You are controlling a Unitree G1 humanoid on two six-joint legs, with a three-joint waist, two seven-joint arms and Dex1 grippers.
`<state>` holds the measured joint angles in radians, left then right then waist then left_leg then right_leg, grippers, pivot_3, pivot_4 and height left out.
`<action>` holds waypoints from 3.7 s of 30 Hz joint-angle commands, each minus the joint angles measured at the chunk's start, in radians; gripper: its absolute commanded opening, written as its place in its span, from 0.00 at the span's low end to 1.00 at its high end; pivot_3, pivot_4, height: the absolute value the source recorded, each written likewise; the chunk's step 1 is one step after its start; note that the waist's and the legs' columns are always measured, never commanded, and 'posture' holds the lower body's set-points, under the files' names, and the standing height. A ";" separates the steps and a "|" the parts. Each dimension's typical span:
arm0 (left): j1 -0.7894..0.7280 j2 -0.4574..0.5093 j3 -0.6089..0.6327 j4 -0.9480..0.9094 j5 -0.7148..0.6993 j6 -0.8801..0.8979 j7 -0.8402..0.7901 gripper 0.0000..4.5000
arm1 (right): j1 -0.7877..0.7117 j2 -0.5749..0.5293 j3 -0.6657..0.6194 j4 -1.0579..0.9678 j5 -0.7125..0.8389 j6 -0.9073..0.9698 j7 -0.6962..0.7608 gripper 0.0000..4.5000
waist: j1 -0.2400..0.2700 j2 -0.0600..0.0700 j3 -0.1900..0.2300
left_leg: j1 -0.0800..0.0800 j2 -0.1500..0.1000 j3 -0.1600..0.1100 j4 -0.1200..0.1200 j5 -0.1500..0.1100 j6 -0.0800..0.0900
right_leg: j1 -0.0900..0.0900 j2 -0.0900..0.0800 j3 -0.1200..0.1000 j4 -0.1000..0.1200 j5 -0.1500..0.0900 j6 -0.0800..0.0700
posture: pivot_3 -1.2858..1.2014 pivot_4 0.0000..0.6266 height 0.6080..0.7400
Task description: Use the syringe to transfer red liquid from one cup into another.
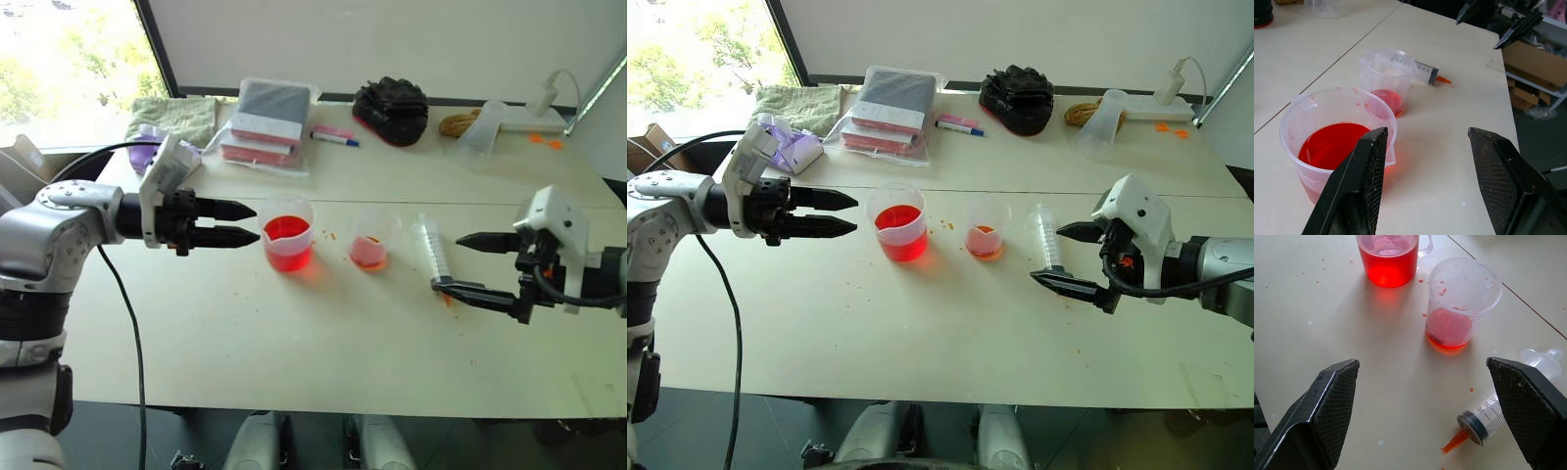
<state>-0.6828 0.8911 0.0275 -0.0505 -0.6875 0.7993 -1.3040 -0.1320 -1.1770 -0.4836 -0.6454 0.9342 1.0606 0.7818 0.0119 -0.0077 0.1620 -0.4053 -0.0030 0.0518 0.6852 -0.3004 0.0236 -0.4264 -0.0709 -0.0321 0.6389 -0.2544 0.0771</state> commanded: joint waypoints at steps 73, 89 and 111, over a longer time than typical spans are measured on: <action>-0.087 -0.081 0.046 -0.021 0.006 -0.001 0.086 0.61 | -1.171 0.584 0.854 1.436 -0.346 0.554 -0.611 0.97 | -0.028 0.000 0.000 | -0.003 0.000 0.002 0.001 0.000 -0.001 | -0.006 -0.001 0.001 0.010 0.000 0.000 | 0.52 0.24 1.00; -0.182 -0.102 0.072 0.060 -0.008 -0.005 0.118 0.61 | -1.129 0.583 0.721 1.366 -0.456 0.554 -0.591 0.30 | -0.030 0.000 0.000 | -0.002 0.000 0.002 0.001 0.001 -0.001 | -0.006 0.000 0.001 0.010 0.000 0.000 | 0.52 0.24 1.00; -0.524 -0.029 0.120 0.445 0.093 -0.105 0.093 0.61 | -0.837 0.898 0.569 0.502 -0.561 -0.531 -0.377 0.30 | -0.032 0.001 0.000 | -0.003 0.001 0.002 0.000 0.004 -0.008 | -0.008 0.005 0.002 0.011 0.000 0.000 | 0.52 0.24 1.00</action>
<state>-1.1746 0.8308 0.1125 0.3958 -0.6007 0.7102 -1.1997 -0.9663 -0.3005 0.0960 -0.0920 0.3476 0.5808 0.3818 -0.0197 -0.0072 0.1622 -0.4083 -0.0022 0.0534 0.6851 -0.2960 0.0160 -0.4341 -0.0659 -0.0297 0.6496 -0.2544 0.0772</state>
